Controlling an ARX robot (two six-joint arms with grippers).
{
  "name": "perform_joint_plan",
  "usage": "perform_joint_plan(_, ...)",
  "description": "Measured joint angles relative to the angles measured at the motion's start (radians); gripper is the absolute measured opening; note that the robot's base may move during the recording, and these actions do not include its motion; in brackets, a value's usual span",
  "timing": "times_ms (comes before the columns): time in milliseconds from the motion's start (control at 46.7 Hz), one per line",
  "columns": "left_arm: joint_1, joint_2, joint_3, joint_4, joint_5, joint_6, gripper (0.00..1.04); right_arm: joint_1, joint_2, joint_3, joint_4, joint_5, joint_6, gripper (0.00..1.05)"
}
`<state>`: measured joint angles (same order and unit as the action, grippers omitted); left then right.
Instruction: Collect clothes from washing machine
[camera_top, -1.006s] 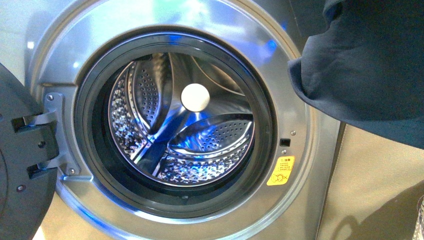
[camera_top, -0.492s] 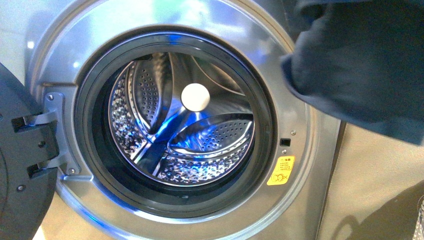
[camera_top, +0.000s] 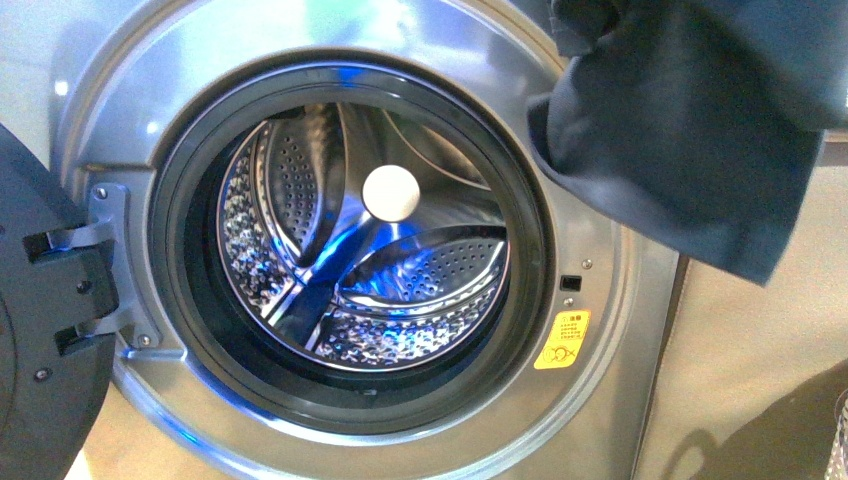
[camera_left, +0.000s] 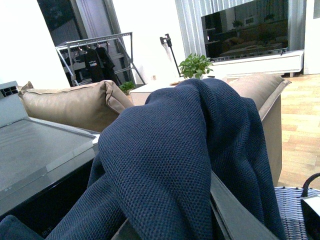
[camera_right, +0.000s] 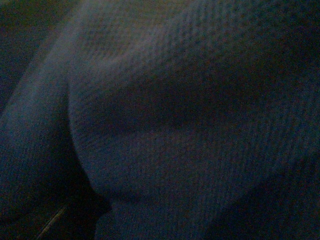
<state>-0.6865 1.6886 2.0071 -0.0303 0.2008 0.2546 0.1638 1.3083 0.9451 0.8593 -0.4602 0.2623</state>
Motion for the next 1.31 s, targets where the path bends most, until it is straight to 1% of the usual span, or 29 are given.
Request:
perform_joint_plan(235, 0.000, 0.000, 0.000, 0.000, -0.001, 0.000, 0.10, -0.002, 0.059, 0.074, -0.007, 0.030, -0.006, 0.97)
perform_joint_plan(257, 0.000, 0.000, 0.000, 0.000, 0.000, 0.000, 0.10, -0.001, 0.062, 0.078, -0.006, 0.039, -0.004, 0.95)
perform_joint_plan(278, 0.000, 0.000, 0.000, 0.000, 0.000, 0.000, 0.10, 0.000, 0.066, 0.083, -0.006, 0.048, -0.005, 0.90)
perform_joint_plan(300, 0.000, 0.000, 0.000, 0.000, 0.000, 0.000, 0.10, 0.000, 0.066, 0.084, -0.005, 0.050, -0.005, 0.88)
perform_joint_plan(385, 0.000, 0.000, 0.000, 0.000, 0.000, 0.000, 0.10, 0.005, 0.068, 0.087, 0.002, 0.060, -0.005, 0.69)
perform_joint_plan(514, 0.000, 0.000, 0.002, 0.000, 0.000, 0.000, 0.10, 0.001, 0.060, 0.076, 0.033, 0.065, -0.004, 0.43)
perform_joint_plan(535, 0.000, 0.000, 0.002, 0.000, 0.000, 0.000, 0.10, 0.000, 0.060, 0.074, 0.036, 0.066, -0.004, 0.42)
perform_joint_plan(599, 0.000, 0.000, 0.004, 0.000, 0.000, 0.000, 0.10, -0.010, 0.050, 0.065, 0.050, 0.066, 0.004, 0.31)
perform_joint_plan(642, 0.000, 0.000, 0.005, 0.000, 0.001, -0.002, 0.11, -0.016, 0.044, 0.061, 0.057, 0.067, 0.009, 0.27)
perform_joint_plan(728, 0.000, 0.000, 0.006, 0.000, 0.002, -0.001, 0.24, -0.036, 0.029, 0.050, 0.073, 0.071, 0.019, 0.16)
perform_joint_plan(749, 0.000, 0.000, 0.006, 0.000, 0.002, -0.001, 0.26, -0.039, 0.026, 0.048, 0.075, 0.072, 0.021, 0.15)
perform_joint_plan(792, 0.000, 0.000, 0.007, 0.000, 0.001, -0.001, 0.33, -0.051, 0.016, 0.041, 0.084, 0.077, 0.025, 0.12)
perform_joint_plan(813, 0.000, 0.000, 0.008, 0.000, 0.001, -0.001, 0.35, -0.055, 0.014, 0.040, 0.087, 0.079, 0.026, 0.12)
perform_joint_plan(856, 0.000, 0.000, 0.008, 0.000, 0.001, 0.000, 0.42, -0.066, 0.005, 0.031, 0.097, 0.084, 0.028, 0.11)
perform_joint_plan(1006, 0.000, -0.002, 0.009, 0.001, 0.001, 0.000, 0.62, -0.094, -0.017, 0.006, 0.125, 0.096, 0.029, 0.11)
perform_joint_plan(1049, 0.000, -0.002, 0.010, 0.001, 0.001, 0.000, 0.69, -0.106, -0.023, 0.000, 0.138, 0.104, 0.029, 0.11)
perform_joint_plan(1070, 0.000, -0.002, 0.010, 0.001, 0.001, 0.000, 0.74, -0.112, -0.025, -0.003, 0.145, 0.110, 0.029, 0.11)
perform_joint_plan(1092, 0.000, -0.002, 0.010, 0.001, 0.001, 0.000, 0.76, -0.119, -0.027, -0.005, 0.151, 0.116, 0.029, 0.11)
perform_joint_plan(1199, 0.000, -0.002, 0.010, 0.001, 0.001, 0.000, 0.92, -0.150, -0.035, -0.011, 0.181, 0.146, 0.028, 0.11)
perform_joint_plan(1263, 0.000, -0.002, 0.010, 0.001, 0.001, 0.001, 1.00, -0.181, -0.042, -0.014, 0.195, 0.176, 0.022, 0.11)
perform_joint_plan(1306, 0.000, -0.002, 0.010, 0.001, 0.001, 0.001, 1.00, -0.199, -0.045, -0.016, 0.204, 0.188, 0.023, 0.11)
